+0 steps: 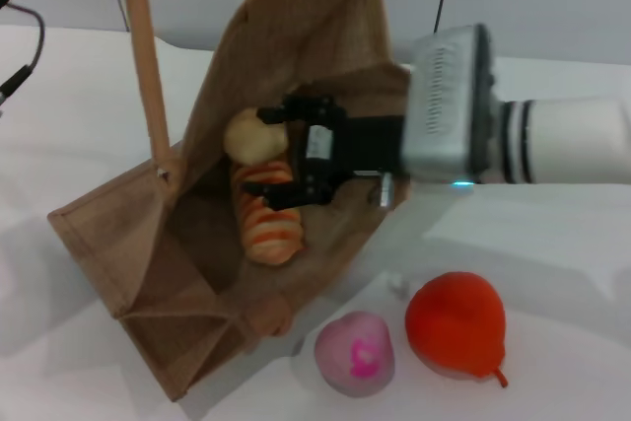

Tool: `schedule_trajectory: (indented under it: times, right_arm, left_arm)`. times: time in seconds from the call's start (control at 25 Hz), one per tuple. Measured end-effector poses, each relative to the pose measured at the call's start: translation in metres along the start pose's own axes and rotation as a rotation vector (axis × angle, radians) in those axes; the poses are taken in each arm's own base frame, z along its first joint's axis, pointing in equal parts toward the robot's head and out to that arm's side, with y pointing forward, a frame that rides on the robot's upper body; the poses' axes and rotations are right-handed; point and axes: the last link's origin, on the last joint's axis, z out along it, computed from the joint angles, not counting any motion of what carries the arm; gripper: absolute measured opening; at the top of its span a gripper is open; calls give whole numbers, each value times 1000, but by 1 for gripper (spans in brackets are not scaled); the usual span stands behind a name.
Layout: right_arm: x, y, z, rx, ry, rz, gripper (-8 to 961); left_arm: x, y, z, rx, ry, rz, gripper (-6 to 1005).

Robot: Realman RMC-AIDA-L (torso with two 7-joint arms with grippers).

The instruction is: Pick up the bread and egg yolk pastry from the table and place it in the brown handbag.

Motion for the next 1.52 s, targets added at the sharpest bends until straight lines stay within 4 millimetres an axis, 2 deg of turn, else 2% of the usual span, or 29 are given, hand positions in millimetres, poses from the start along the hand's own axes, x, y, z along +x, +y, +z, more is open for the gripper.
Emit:
schedule_trajectory:
  times: [0.08, 0.28, 0.4, 0.56, 0.64, 0.88, 1.08, 1.2, 1.4, 1.52]
  right_arm:
    - [2, -3, -7, 6, -15, 26, 891]
    - [26, -20, -85, 96, -87, 188, 890]
    - [36, -22, -124, 183, -135, 224, 889]
    - [43, -19, -169, 320, -226, 233, 888]
    - [43, -17, -183, 358, -263, 226, 886]
    - [42, -17, -202, 455, -339, 208, 884]
    - [46, -14, -211, 532, -371, 191, 884]
    - [51, -10, -219, 626, -413, 175, 884]
    - [69, 7, -232, 836, -459, 140, 884]
    - [75, 17, -236, 930, -476, 120, 884]
  left_arm:
    - [-1, -4, -5, 35, -1, 3, 155]
    - [-11, -15, -9, 127, -23, 7, 181]
    - [-22, -19, -10, 153, -53, 24, 197]
    - [-36, -21, -7, 153, -154, 91, 218]
    - [-46, -21, -5, 157, -201, 134, 228]
    - [-83, -23, -7, 199, -294, 305, 260]
    - [-97, -14, -12, 233, -203, 428, 286]
    - [-96, -6, -19, 257, -108, 487, 499]
    - [-86, -3, -41, 381, 50, 493, 734]
    - [-80, 0, -53, 422, 119, 493, 807]
